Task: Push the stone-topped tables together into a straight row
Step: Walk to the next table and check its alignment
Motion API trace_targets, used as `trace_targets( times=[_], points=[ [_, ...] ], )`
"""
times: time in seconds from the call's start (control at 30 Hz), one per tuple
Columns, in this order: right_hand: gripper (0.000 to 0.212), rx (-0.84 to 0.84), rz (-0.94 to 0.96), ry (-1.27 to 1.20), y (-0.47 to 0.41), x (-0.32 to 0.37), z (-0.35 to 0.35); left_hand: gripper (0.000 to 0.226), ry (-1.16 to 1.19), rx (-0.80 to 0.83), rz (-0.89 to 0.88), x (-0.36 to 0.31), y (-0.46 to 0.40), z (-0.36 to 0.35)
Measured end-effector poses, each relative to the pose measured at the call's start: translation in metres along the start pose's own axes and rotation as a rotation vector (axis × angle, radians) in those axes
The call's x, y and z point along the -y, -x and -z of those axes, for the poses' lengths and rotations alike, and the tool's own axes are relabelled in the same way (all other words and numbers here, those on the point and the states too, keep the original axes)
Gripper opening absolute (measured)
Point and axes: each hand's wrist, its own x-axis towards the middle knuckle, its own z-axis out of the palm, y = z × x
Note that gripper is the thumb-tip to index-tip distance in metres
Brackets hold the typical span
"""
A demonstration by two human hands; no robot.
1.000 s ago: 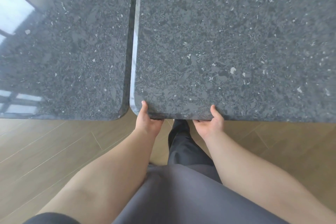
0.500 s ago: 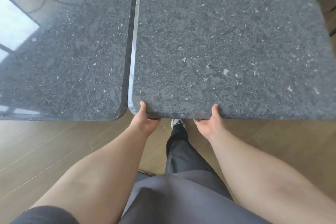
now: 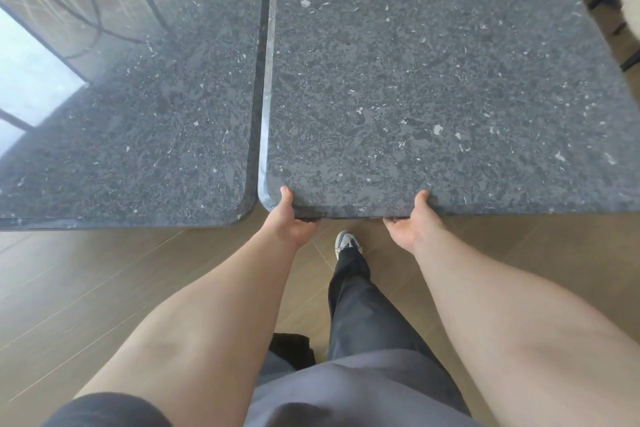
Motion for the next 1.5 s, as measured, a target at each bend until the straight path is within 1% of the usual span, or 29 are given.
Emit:
trace_targets(
  times=[0.13,0.27,0.33,0.53,0.7,0.83,1.0,1.33,1.5],
  points=[
    [0.063,-0.014,0.005,0.010,-0.001,-0.001,0.000,0.049,0.001,0.024,0.019,-0.001,0.000,0.003],
    [0.054,-0.049,0.011,0.020,-0.005,-0.003,0.001,0.047,0.019,0.038,0.017,-0.001,0.006,0.003],
    [0.054,-0.060,0.012,0.020,-0.005,-0.004,0.003,0.045,0.033,0.045,0.014,0.000,0.008,0.004],
    [0.052,-0.078,-0.002,-0.010,0.001,-0.002,0.005,0.040,0.019,0.008,0.023,0.001,0.012,0.005],
    [0.049,-0.067,-0.062,-0.034,0.003,0.002,0.008,0.037,0.022,-0.035,0.026,0.002,0.009,0.006],
    [0.055,-0.050,-0.063,-0.042,-0.002,0.001,0.011,0.033,0.049,-0.054,0.016,0.004,0.005,0.007],
    [0.057,-0.030,-0.054,-0.022,-0.001,0.000,0.012,0.035,0.064,-0.039,0.014,0.003,0.008,0.008],
    [0.065,0.024,-0.005,0.052,0.005,-0.002,0.014,0.041,-0.063,0.034,0.045,-0.001,0.012,0.011],
    [0.064,0.020,0.043,0.069,0.007,-0.007,0.015,0.042,-0.061,0.035,0.033,-0.001,0.010,0.014]
  ],
)
